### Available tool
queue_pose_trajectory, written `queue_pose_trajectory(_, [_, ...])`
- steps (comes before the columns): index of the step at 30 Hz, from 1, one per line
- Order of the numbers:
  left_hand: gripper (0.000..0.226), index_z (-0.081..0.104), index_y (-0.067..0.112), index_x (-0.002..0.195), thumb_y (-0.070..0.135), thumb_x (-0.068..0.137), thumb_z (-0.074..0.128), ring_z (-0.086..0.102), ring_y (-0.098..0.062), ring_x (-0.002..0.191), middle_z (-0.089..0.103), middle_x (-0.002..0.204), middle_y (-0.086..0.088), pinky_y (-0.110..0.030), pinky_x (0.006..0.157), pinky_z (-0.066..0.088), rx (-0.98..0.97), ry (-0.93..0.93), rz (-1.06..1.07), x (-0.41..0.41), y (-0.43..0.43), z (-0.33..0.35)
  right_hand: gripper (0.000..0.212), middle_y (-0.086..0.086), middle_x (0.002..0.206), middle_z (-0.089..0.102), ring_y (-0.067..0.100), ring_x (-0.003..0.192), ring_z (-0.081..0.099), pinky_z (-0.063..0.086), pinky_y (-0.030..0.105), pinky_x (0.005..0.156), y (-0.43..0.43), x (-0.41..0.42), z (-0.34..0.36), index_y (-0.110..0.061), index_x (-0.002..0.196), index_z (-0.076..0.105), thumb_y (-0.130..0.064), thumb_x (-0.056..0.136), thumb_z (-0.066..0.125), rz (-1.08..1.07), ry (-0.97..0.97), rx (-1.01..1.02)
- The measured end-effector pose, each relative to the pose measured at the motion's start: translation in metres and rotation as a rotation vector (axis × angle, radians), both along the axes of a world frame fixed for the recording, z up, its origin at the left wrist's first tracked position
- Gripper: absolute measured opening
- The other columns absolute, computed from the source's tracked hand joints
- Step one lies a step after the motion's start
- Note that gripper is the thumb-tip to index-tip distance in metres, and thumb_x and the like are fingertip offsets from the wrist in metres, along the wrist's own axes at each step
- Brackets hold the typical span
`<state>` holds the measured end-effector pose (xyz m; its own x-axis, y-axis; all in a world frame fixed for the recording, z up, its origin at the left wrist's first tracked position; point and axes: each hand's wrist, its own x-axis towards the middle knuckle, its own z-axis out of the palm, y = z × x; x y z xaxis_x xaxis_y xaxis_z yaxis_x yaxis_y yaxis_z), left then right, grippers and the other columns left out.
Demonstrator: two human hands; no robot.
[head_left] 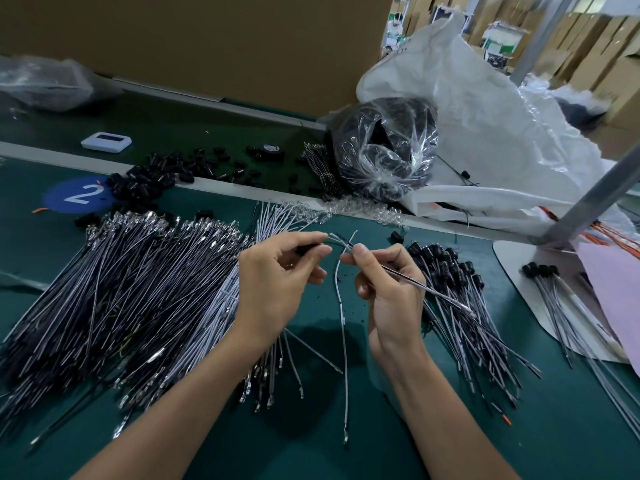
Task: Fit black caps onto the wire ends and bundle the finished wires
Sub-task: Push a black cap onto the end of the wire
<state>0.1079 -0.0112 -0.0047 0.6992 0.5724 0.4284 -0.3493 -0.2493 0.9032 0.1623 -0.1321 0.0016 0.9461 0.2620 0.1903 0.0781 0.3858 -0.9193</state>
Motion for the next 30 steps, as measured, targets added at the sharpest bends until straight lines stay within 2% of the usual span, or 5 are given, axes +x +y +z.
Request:
queue_pose_trajectory(4, [0.021,0.072,0.010,0.101,-0.003,0.085,0.067,0.074,-0.020,0.080,0.076,0.086,-0.006,-0.023,0.070,0.058,-0.332,0.051,-0.169,0.0031,0.0028,0.0011,0.028,0.014,0.075,0.074,0.013,0.047,0.043,0.038,0.018,0.049,-0.0036,0.0043,-0.0002,-0.019,0.068,0.054,-0.008,0.084,0.073,-0.081,-0.068,-0.067])
queue_pose_trajectory(9, [0.022,0.058,0.005,0.104,-0.010,0.087,0.060,0.073,-0.023,0.091,0.075,0.095,-0.011,-0.024,0.075,0.058,-0.490,0.027,-0.252,0.0028,0.0062,0.0030,0.024,0.010,0.073,0.074,0.002,0.051,0.056,0.042,0.014,0.053,-0.0057,0.0056,0.0003,-0.013,0.071,0.054,-0.006,0.084,0.073,-0.099,-0.197,-0.211])
queue_pose_trajectory(15, [0.018,0.067,0.007,0.091,-0.006,0.078,0.070,0.073,-0.026,0.089,0.072,0.091,-0.005,-0.025,0.073,0.058,-0.459,0.040,-0.268,0.0007,0.0093,0.0023,0.023,0.008,0.073,0.074,0.001,0.055,0.061,0.045,0.014,0.057,-0.0057,0.0041,-0.0002,-0.008,0.073,0.054,-0.005,0.083,0.074,-0.120,-0.258,-0.245])
queue_pose_trajectory(23, [0.021,0.070,0.008,0.092,-0.002,0.074,0.073,0.074,-0.024,0.082,0.074,0.087,-0.004,-0.020,0.062,0.056,-0.460,0.042,-0.293,-0.0017,0.0077,0.0065,0.024,0.009,0.073,0.073,0.001,0.055,0.060,0.045,0.014,0.057,-0.0039,0.0034,-0.0007,-0.009,0.071,0.053,-0.004,0.084,0.073,-0.133,-0.255,-0.216])
queue_pose_trajectory(30, [0.026,0.072,0.011,0.090,0.009,0.064,0.076,0.074,-0.025,0.084,0.074,0.088,-0.003,-0.021,0.063,0.056,-0.467,0.027,-0.293,-0.0026,0.0077,0.0080,0.023,0.008,0.072,0.074,0.002,0.054,0.060,0.045,0.015,0.057,-0.0046,0.0060,-0.0026,-0.009,0.072,0.054,-0.004,0.083,0.074,-0.156,-0.265,-0.220])
